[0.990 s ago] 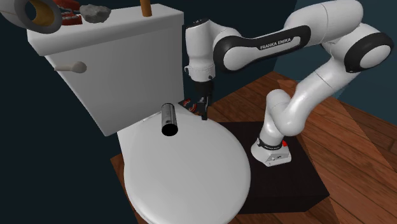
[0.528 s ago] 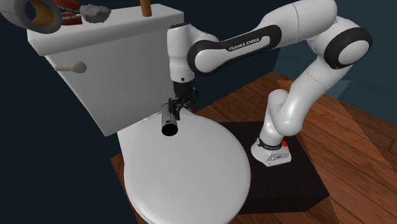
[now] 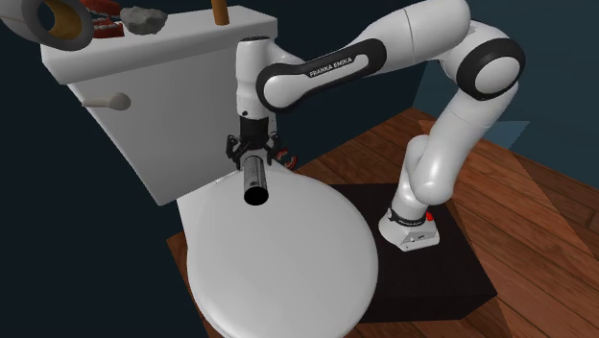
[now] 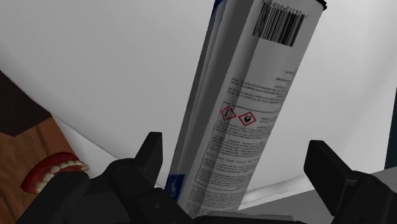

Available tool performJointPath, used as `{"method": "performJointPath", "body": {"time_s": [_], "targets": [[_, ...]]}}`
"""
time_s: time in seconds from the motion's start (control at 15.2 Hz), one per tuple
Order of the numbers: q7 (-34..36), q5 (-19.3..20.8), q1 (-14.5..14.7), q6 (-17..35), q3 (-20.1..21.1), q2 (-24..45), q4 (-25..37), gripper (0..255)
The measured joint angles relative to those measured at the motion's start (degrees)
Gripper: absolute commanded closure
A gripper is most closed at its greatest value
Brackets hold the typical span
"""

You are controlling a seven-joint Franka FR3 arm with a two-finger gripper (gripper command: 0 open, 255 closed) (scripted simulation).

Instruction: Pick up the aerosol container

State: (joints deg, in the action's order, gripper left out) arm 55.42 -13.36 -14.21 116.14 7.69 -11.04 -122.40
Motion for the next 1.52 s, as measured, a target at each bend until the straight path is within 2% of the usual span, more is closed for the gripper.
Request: {"method": "performJointPath", "body": {"time_s": [0.46, 0.53, 1.19, 1.52], "targets": [[0.04, -0.49, -0.02, 5.31, 0.17, 1.55, -3.58, 0], [-0.03, -0.5, -0.04, 5.55, 0.16, 1.71, -3.65, 255], [-0.09, -0.5, -0.06, 5.81, 0.13, 1.85, -3.64, 255], [0.56, -0.21, -0.11, 2.8, 0.08, 1.04, -1.52, 255]]}}
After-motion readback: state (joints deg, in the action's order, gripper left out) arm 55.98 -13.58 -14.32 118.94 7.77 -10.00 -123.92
